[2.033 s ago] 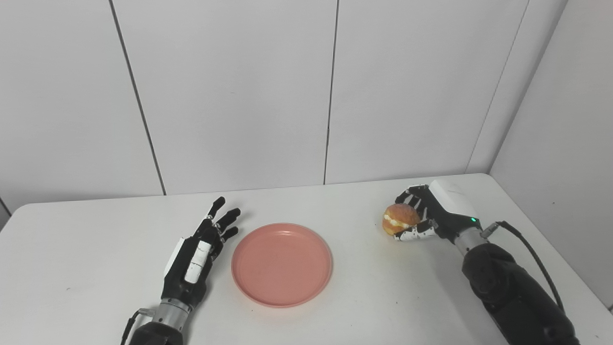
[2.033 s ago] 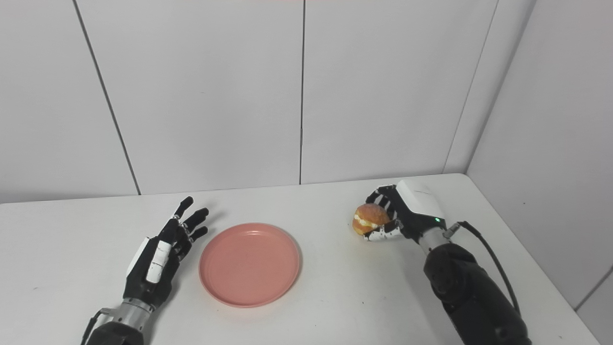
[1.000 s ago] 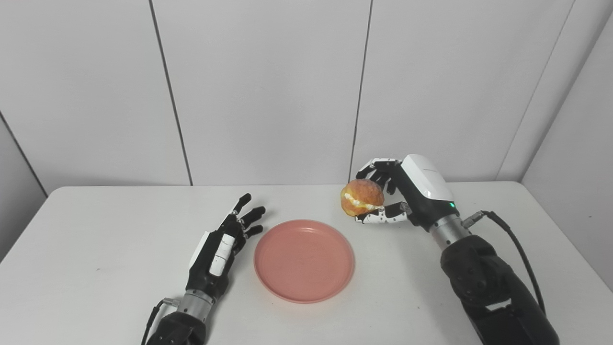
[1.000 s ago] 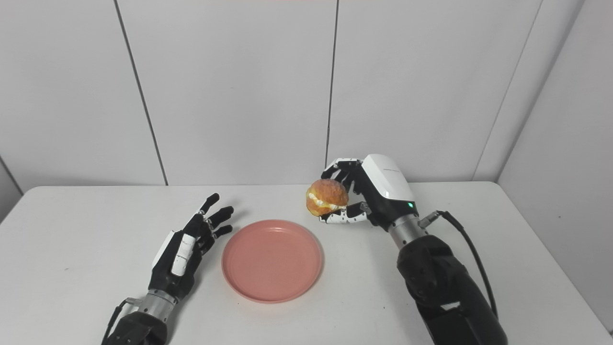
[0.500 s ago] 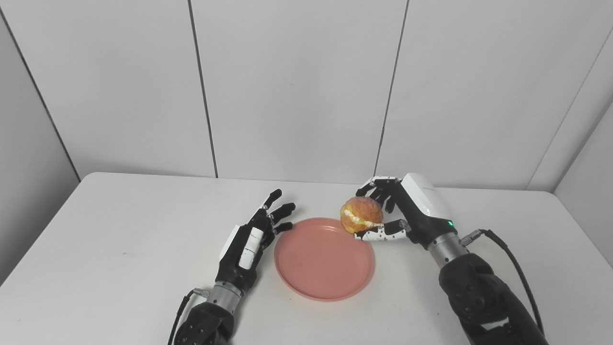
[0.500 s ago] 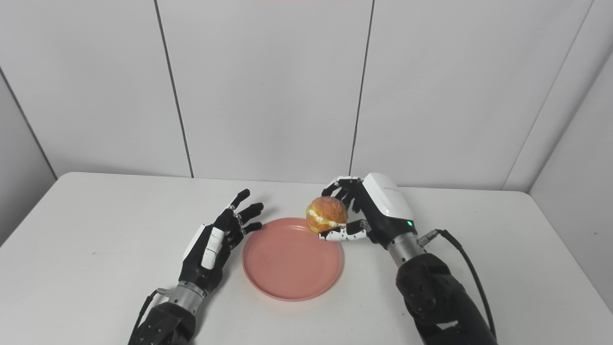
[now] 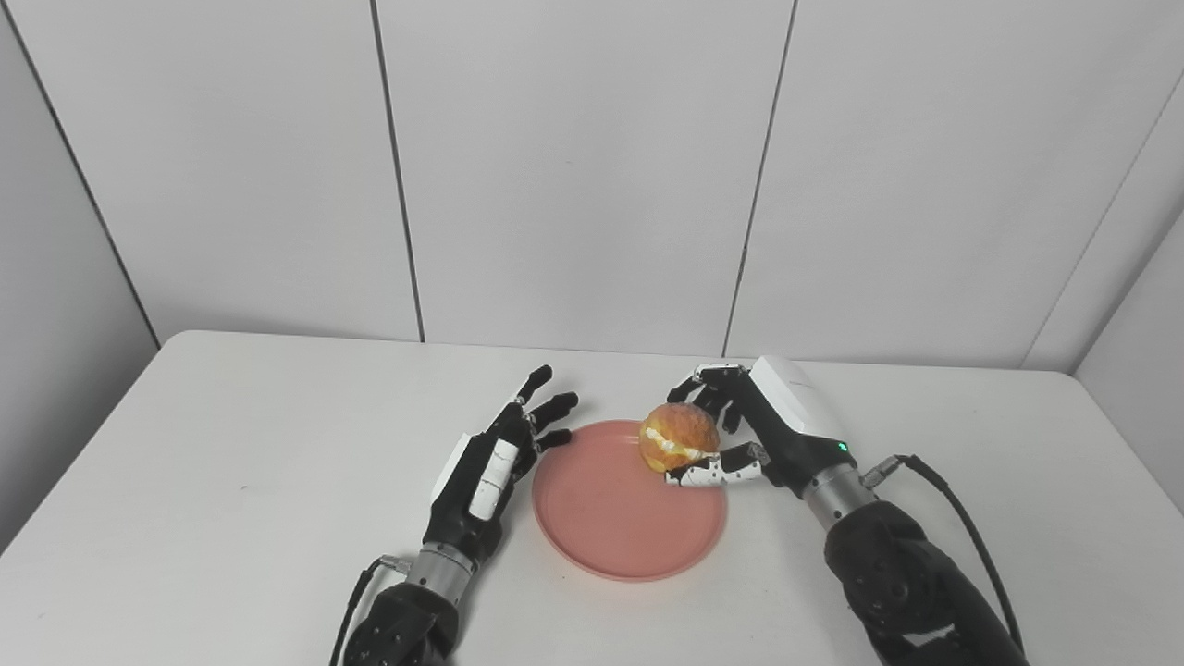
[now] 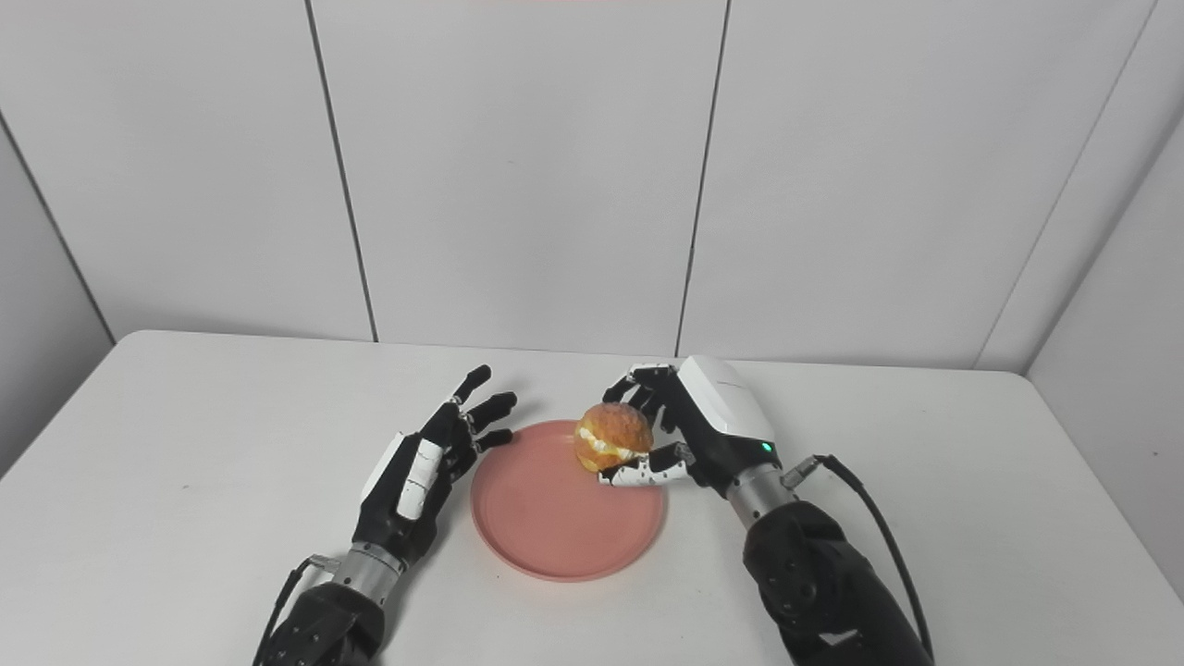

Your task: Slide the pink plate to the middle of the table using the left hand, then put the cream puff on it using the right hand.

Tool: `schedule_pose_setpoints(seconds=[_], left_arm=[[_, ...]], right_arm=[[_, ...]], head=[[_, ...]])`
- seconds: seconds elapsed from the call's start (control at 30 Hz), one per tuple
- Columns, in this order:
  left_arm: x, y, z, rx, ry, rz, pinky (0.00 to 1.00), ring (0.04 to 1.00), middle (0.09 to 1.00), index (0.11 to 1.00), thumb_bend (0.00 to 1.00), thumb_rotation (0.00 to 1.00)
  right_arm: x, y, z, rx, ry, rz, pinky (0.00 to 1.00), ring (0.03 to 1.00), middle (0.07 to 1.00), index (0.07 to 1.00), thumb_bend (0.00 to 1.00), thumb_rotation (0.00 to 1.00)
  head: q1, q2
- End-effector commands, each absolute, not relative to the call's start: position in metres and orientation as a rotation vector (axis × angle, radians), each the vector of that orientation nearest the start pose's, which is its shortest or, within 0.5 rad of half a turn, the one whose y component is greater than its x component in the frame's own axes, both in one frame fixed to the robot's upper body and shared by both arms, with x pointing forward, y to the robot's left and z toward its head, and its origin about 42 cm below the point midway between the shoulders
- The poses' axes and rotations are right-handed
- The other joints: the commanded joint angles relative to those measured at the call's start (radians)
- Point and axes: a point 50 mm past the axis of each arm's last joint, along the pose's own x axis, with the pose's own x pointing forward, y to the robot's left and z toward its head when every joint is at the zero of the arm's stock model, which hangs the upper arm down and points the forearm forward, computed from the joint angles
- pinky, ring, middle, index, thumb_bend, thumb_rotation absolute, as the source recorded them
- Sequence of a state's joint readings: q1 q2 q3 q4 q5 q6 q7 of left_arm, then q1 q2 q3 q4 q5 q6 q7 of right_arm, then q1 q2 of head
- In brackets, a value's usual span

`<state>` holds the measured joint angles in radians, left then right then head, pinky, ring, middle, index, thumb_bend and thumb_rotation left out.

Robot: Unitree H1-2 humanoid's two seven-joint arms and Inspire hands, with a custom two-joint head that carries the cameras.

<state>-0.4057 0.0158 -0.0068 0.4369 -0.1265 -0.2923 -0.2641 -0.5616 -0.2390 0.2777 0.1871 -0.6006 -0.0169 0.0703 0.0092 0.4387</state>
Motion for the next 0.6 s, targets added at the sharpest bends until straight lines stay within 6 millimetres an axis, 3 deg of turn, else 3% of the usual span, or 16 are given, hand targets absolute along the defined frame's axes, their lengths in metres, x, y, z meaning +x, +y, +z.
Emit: schedule_pose_setpoints(seconds=[0.0,0.3,0.57], left_arm=[[0.373,0.163,0.078,-0.116,-0.11,-0.335,0.83,0.904,0.841,0.92,0.99,0.92],[0.372,0.161,0.079,-0.119,-0.108,-0.34,0.83,0.902,0.844,0.921,1.0,0.91],[0.372,0.157,0.08,-0.116,-0.111,-0.347,0.85,0.912,0.851,0.925,1.0,0.91]], right_arm=[[0.44,-0.162,0.257,-0.946,-0.54,0.273,0.41,0.489,0.477,0.508,0.53,0.01],[0.445,-0.148,0.252,-0.95,-0.535,0.298,0.38,0.455,0.472,0.507,0.53,0.01],[0.453,-0.14,0.235,-0.992,-0.474,0.34,0.37,0.452,0.47,0.513,0.53,0.01]], head=[[0.0,0.0],[0.001,0.004],[0.013,0.01]])
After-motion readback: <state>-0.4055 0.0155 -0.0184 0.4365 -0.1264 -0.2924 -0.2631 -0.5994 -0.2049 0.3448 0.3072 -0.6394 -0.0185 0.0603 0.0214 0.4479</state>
